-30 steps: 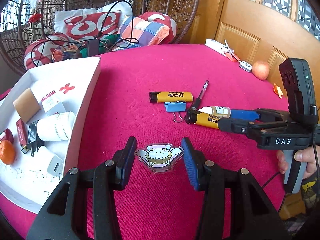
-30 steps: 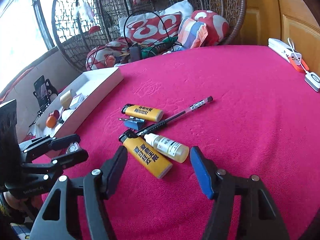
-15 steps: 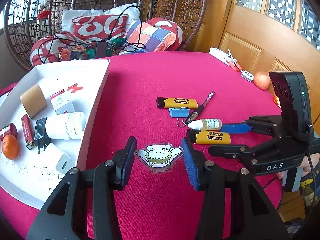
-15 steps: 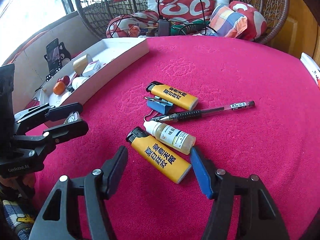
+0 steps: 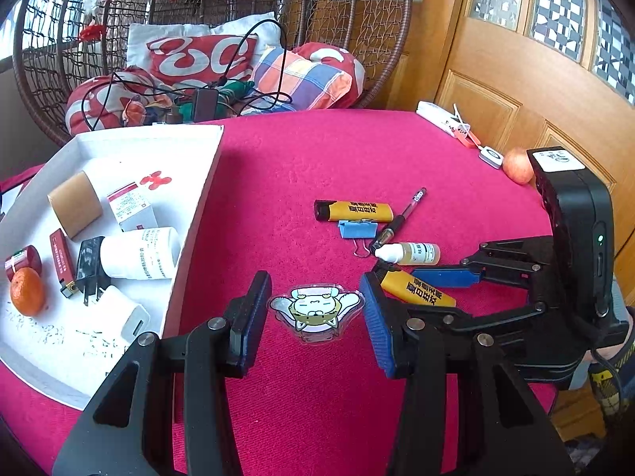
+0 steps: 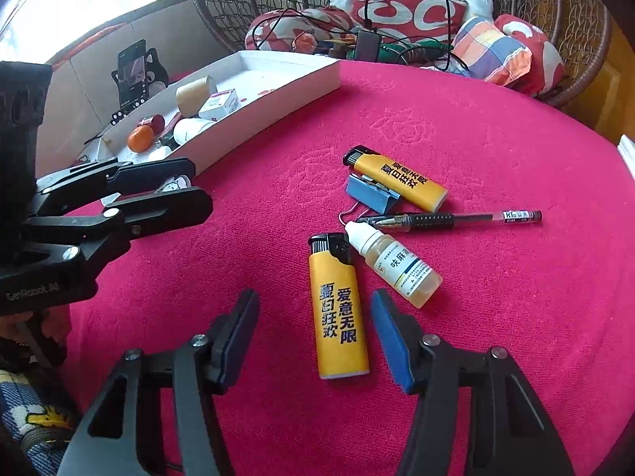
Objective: Organize rigid objects
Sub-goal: 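Grasp the yellow lighter with the right tool, then carry the badge and yellow lighter over the white tray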
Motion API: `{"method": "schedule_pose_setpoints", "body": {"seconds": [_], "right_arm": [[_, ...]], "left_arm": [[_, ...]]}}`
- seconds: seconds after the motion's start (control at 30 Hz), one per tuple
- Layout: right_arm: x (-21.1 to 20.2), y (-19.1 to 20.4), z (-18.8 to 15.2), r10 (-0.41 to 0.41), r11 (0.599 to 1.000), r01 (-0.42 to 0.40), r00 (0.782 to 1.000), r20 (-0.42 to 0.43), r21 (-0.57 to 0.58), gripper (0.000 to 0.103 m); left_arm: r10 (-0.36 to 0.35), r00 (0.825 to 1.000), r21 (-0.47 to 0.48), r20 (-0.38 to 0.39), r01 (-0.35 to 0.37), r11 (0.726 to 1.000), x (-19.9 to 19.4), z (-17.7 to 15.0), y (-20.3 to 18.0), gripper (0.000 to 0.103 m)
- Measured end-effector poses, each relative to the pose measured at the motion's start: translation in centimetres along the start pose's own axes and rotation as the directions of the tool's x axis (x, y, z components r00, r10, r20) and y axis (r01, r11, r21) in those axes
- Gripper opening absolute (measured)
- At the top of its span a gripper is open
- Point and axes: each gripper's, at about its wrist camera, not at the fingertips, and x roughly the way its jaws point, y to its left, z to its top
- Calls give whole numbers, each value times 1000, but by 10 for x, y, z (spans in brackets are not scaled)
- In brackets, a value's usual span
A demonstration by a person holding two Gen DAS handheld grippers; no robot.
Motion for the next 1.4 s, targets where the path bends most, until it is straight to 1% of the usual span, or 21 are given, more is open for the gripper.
{"method": "schedule_pose_setpoints", "body": {"seconds": [0.03,0.07,0.13,0.17,0.27,0.37,0.47,0.67,0.8,1.0,1.1,1.4], "right_arm": [[1,4,-1,-51,998,52,999,4,-20,35],[2,5,-1,-71,997,71,997,10,-27,30],[0,3,-3,-63,998,64,998,14,-6,24],[-2,2,-4,-61,998,61,998,17,2,23],[-13,-2,-6,-27,999,25,998,53,39,23],[-32,-7,-4,33,994,-48,988,148,95,23],[-46,-5,6,21,992,-47,975,219,117,23],[-67,-5,22,0,988,-48,951,309,146,23],[-76,-3,31,-11,988,-42,941,339,149,23],[-83,6,46,-17,991,-34,930,368,132,23],[-83,11,52,-10,993,-35,928,373,113,23],[-83,26,68,3,997,-31,930,368,69,23]], "left_arm": [[2,1000,3,5,-2,1000,-1,0,0,46],[4,1000,5,10,-4,1000,-3,1,0,46],[5,1000,6,20,-5,1000,-6,2,0,46],[7,1000,6,27,-7,1000,-8,3,0,46],[11,999,8,45,-12,1000,-13,4,1,46],[19,998,10,61,-20,1000,-17,6,1,46],[32,996,14,80,-34,999,-23,7,1,46],[59,991,11,119,-61,998,-35,14,5,46],[92,983,5,160,-94,996,-49,18,11,46],[134,971,-38,198,-129,991,-65,21,31,46],[161,964,-52,210,-153,987,-70,20,40,46],[201,954,-102,221,-183,978,-79,17,65,46]]}}
